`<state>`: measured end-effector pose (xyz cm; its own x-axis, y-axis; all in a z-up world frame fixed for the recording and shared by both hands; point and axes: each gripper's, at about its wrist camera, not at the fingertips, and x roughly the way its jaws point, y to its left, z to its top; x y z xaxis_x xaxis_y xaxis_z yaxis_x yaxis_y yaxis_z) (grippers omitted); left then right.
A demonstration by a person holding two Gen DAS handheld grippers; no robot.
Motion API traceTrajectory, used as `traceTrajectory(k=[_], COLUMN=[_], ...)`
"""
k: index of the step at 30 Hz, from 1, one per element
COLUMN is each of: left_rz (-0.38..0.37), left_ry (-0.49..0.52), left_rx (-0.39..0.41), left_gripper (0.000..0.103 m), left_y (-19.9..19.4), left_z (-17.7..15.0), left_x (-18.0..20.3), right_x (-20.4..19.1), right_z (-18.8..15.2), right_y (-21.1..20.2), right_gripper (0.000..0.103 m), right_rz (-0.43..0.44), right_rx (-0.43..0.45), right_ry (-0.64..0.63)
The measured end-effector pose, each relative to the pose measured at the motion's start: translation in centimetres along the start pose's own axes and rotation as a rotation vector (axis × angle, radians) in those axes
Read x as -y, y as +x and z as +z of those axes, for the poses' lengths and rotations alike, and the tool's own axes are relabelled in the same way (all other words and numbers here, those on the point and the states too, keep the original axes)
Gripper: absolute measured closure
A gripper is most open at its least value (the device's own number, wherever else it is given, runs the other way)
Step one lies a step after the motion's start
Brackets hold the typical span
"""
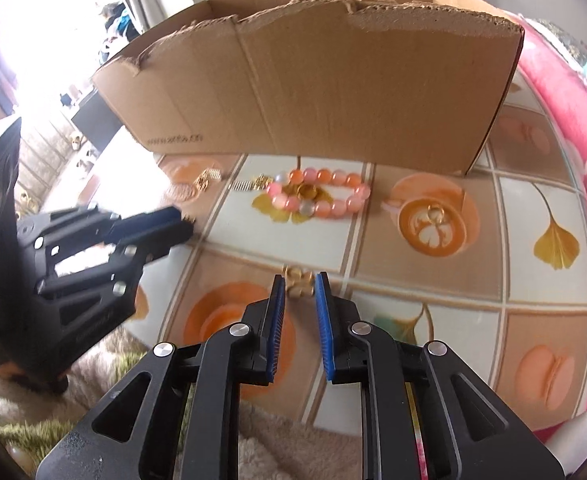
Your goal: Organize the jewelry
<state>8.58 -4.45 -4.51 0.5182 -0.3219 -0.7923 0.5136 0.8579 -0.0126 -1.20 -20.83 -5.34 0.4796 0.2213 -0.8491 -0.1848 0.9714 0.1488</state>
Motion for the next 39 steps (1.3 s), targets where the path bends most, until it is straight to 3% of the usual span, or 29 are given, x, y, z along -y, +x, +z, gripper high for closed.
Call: traceTrajectory(k=[19,24,29,32,39], left_rz=[-0.018,-0.035,-0.029,-0.033,-0.039], left_ry=[-0.003,-0.003,0.006,-0.002,-0.003], left_rx=[0.012,0.014,0.006,-0.003,-0.001], left_gripper=[0.091,0.098,0.098,0.098,0.097], left_y=[-0.3,-0.4,-0.4,-0.5,-0.9], left_z=[-0.1,-0.3,-0.2,-0.2,-0.3], left_x=[-0.2,-0.2,0.1,0.2,0.0], right_x=[1.0,2.5,2.5,2.2,0.9], right_z=[0.9,0.3,0.4,0.2,-0.8], right_y=[-1.5,-3.9,-3.6,-3.6,-3.3], right_gripper=[0.083,0.082,0.081,0.074,0.074], right_rz=[0.002,0.001,0.005,0.011,0.03], right_rx=[0.05,0.066,0.058,0.056,0.02], right_ry=[0.01,0.022,0.014,-0.011,-0.059])
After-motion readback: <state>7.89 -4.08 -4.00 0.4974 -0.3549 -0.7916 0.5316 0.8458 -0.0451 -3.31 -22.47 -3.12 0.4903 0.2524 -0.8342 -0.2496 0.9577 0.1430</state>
